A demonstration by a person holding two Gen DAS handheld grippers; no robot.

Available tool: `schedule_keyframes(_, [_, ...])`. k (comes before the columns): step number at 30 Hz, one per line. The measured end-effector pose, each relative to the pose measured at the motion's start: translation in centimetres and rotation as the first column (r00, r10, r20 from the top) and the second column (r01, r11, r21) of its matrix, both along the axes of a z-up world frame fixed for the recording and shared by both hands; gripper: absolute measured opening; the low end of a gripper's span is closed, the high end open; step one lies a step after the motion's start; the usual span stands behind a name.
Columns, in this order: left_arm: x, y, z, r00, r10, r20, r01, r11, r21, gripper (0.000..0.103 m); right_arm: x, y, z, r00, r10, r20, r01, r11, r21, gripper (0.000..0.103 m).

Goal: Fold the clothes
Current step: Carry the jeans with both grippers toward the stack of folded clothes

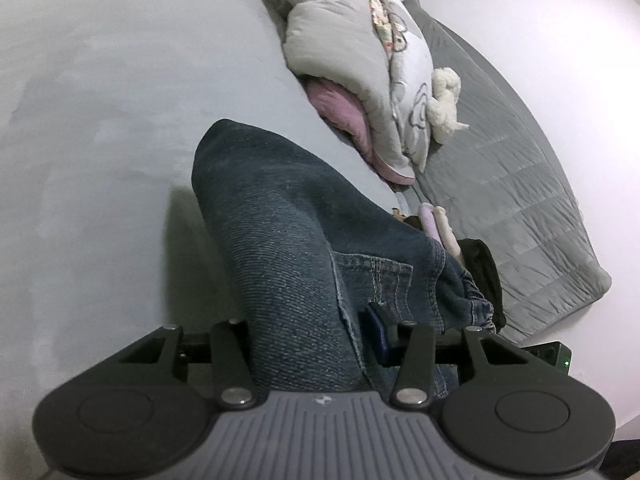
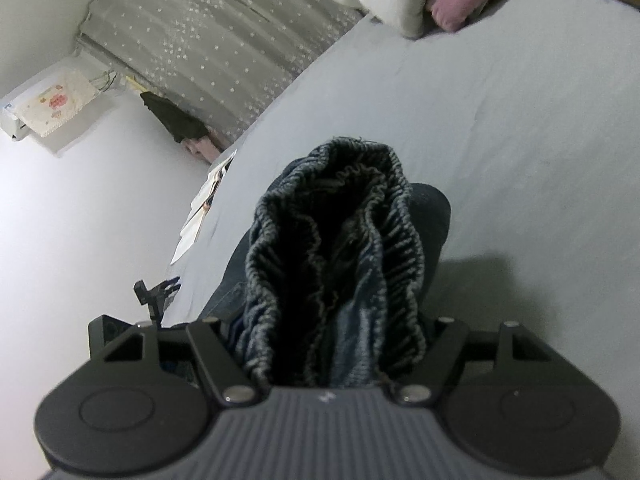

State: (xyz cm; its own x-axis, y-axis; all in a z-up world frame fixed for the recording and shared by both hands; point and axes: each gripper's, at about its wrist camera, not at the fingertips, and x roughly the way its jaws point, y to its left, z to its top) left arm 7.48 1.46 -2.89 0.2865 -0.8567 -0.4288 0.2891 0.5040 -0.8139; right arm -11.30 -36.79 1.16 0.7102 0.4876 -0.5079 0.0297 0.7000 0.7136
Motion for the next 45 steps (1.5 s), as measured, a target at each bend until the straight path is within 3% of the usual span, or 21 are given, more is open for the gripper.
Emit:
schedule_keyframes(15, [1.1, -6.8, 3.7, 0.997, -0.070, 0.022, 0.070, 0.998, -0.001, 0.044, -2.0, -4.6, 3.8, 0.997, -0.074, 0.034, 0.075, 0.997, -0.026, 0.071])
schedule_keyframes(45, [5.1, -19.4, 8.7, 0.979, -0.191, 0.070, 0.190, 0.981, 0.022, 0.044, -3.2, -14.1, 7.5, 0.972, -0.220, 0.079, 0.223, 0.974, -0.036, 0.071])
